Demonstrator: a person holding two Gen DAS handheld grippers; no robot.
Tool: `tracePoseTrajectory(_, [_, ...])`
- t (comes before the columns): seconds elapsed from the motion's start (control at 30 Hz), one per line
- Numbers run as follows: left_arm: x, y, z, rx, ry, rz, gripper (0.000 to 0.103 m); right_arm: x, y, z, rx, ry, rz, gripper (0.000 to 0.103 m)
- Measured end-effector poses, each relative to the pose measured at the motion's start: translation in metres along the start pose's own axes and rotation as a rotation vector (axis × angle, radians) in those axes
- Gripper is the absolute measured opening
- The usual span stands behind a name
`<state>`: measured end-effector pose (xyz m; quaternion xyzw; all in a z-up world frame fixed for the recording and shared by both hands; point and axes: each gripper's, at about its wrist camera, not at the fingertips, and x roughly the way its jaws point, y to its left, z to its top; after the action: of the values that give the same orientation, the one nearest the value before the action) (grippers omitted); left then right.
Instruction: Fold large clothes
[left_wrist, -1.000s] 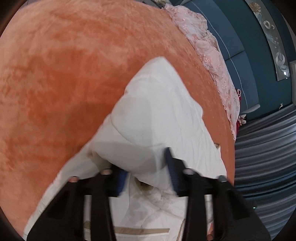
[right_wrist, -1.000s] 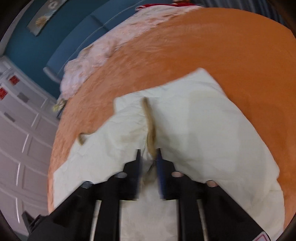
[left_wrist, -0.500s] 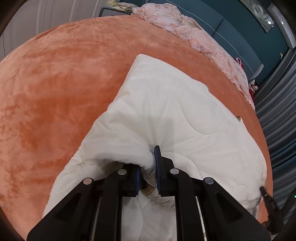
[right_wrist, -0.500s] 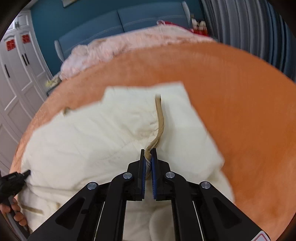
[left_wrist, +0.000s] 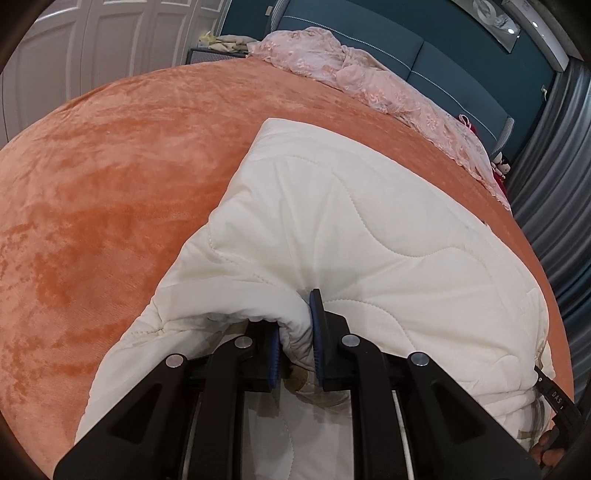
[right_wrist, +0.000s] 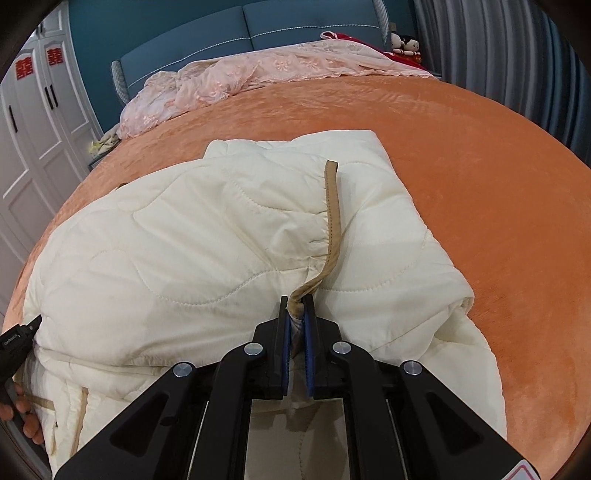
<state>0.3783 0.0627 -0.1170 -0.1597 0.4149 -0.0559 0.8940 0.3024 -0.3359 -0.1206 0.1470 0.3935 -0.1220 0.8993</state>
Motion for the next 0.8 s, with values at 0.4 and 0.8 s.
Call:
tracePoseTrajectory(0.4, [-0.007,0.001,0.001,-0.014,0.001,-0.004,0.014,-0.024,-0.007,0.0,0.073,-0.058,0.043,0.005])
tracePoseTrajectory(0.8, [-0.02,0.008,0.002,0.037,0.066,0.055,0.017,-0.026,-0.008,-0.022,0.055,0.056,0.062,0.007])
